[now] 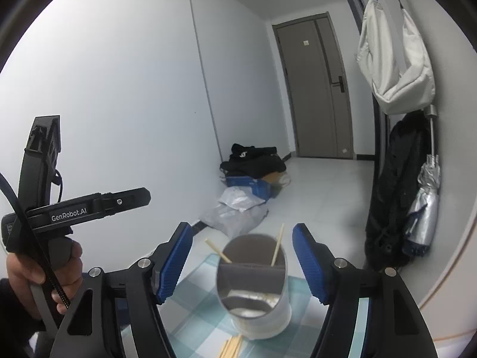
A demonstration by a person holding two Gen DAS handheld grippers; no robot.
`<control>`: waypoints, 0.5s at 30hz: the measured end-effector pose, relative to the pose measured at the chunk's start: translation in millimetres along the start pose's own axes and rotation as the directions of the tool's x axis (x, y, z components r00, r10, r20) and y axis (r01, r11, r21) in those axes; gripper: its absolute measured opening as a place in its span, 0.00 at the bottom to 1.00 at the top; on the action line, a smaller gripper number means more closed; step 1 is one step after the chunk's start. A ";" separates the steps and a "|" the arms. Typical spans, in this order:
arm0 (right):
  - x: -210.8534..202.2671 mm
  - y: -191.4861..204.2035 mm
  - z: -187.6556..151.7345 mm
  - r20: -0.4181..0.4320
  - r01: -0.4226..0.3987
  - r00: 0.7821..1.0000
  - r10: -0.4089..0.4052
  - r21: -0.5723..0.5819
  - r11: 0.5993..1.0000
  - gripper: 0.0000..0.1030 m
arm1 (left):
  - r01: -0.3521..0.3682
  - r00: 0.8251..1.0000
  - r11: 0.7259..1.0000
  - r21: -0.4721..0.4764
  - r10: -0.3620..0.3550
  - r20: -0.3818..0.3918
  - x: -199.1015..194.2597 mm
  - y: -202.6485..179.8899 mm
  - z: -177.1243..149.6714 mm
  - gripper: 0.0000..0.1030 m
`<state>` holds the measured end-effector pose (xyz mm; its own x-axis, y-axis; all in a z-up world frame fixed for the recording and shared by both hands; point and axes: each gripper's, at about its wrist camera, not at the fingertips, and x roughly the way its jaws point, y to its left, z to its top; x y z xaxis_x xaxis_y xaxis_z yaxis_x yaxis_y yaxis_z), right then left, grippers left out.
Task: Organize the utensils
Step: 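Withdraw both open grippers from the holder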
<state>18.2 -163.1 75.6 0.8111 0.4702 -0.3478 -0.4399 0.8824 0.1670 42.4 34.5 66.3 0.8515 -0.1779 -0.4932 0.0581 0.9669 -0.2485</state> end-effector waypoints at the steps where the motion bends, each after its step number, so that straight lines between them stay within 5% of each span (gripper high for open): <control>1: -3.3 1.6 -2.1 0.002 0.003 1.000 -0.003 0.001 1.000 0.69 | -0.001 1.000 1.000 0.001 0.001 0.001 -3.0 -0.2 -2.1 0.81; 15: -32.4 11.5 -32.3 -0.001 0.037 0.999 -0.037 0.046 0.998 0.80 | -0.022 0.999 1.000 0.017 0.021 0.024 -24.6 -3.8 -40.7 0.96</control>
<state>-25.6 -168.7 59.0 0.8266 0.4371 -0.3546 -0.3913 0.8991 0.1962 0.0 27.7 45.5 0.8647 -0.1528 -0.4785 0.0484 0.9735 -0.2235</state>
